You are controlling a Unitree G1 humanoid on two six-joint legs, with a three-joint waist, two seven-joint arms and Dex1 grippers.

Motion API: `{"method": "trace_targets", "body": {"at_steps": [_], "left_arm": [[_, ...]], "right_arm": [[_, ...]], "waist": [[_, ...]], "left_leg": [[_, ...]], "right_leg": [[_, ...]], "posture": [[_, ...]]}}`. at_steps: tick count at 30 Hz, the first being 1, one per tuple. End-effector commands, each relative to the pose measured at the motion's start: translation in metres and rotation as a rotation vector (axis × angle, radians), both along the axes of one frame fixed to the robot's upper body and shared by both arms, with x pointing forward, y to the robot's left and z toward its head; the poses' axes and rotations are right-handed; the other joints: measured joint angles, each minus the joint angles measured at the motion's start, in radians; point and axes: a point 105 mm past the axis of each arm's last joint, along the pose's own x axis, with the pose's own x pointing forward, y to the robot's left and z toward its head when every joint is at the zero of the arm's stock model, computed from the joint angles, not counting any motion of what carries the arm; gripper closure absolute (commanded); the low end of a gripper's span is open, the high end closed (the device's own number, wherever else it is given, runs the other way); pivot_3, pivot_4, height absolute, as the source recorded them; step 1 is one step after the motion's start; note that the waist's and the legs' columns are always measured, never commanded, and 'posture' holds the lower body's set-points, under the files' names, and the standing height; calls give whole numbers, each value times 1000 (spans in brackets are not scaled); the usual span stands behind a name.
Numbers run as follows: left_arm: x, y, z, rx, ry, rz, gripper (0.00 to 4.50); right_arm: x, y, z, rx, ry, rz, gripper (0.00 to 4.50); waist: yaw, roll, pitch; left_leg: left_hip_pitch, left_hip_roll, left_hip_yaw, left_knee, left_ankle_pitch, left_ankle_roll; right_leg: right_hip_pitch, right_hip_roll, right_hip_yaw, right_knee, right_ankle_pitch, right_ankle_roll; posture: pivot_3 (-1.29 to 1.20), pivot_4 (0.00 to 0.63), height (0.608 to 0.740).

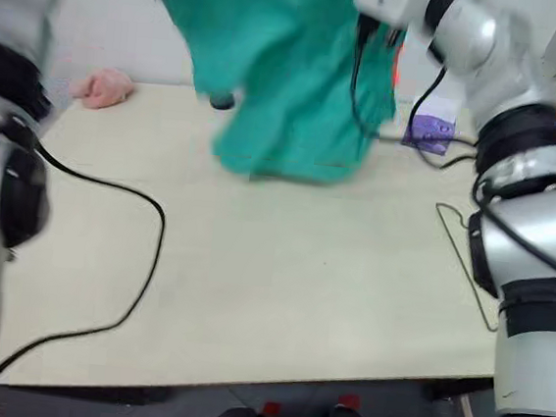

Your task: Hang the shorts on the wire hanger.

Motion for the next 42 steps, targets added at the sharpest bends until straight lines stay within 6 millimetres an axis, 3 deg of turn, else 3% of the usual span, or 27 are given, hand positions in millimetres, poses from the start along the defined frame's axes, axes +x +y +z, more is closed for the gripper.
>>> {"method": "trace_targets", "body": {"at_steps": [1,2,4,6,8,10,12,14,16,19,25,30,42], "left_arm": [[10,4,-38,196,99,24,4500],[14,5,-55,227,163,11,4500],[26,11,-129,250,458,-84,4500],[22,18,-195,236,714,-181,4500],[0,24,-263,246,973,-273,4500],[-40,27,-324,260,1230,-356,4500],[-78,26,-361,229,1414,-403,4500],[-107,28,-384,228,1554,-409,4500],[-133,29,-397,245,1660,-419,4500],[-152,29,-400,249,1742,-427,4500],[-199,26,-407,299,1934,-517,4500],[-215,20,-411,302,1979,-549,4500],[-218,4,-410,298,1970,-605,4500]], "right_arm": [[0,-16,-21,-13,-7,35,4463],[4,-17,-39,-34,40,47,4463],[17,-16,-110,-100,238,106,4463],[15,-14,-172,-170,397,155,4463],[6,-11,-222,-210,527,196,4463],[-5,-9,-259,-223,631,217,4463],[-18,-4,-288,-255,707,237,4463],[-31,1,-309,-281,771,259,4463],[-41,4,-318,-294,811,275,4463],[-56,5,-325,-339,868,304,4463],[-120,-10,-362,-536,1159,387,4463],[-142,-25,-370,-555,1302,352,4463],[-173,-40,-380,-548,1498,278,4463]], "waist": [[2,0,-1],[1,0,-1],[-1,0,-1],[-5,1,2],[-19,3,4],[-38,4,4],[-54,4,5],[-57,3,5],[-51,2,5],[-32,2,5],[13,2,5],[20,1,6],[28,0,6]], "left_leg": [[1,0,3,-1,0,0],[2,1,5,0,0,2],[10,2,12,0,2,10],[28,3,17,1,3,15],[40,3,19,2,3,24],[43,5,17,6,3,25],[41,8,18,17,0,26],[39,9,18,18,0,26],[39,9,17,18,0,27],[43,7,18,18,-1,28],[51,6,17,20,-4,32],[64,6,19,20,-4,32],[65,6,20,19,-5,32]], "right_leg": [[1,0,0,-1,-1,2],[4,0,0,-2,-2,3],[14,2,0,-2,-2,3],[29,3,1,-1,-2,3],[39,6,4,4,-2,2],[41,5,8,10,-1,1],[37,7,15,20,-2,0],[33,7,15,21,-1,-1],[34,8,15,21,-1,0],[38,7,15,20,-2,0],[51,8,13,14,-3,2],[63,8,15,13,-9,5],[63,9,15,13,-11,8]], "posture": [[39,30,740],[41,35,740],[30,46,740],[26,52,740],[21,54,740],[19,59,740],[18,61,740],[18,63,740],[21,64,740],[20,66,740],[15,67,740],[6,67,740],[-9,70,740]]}}
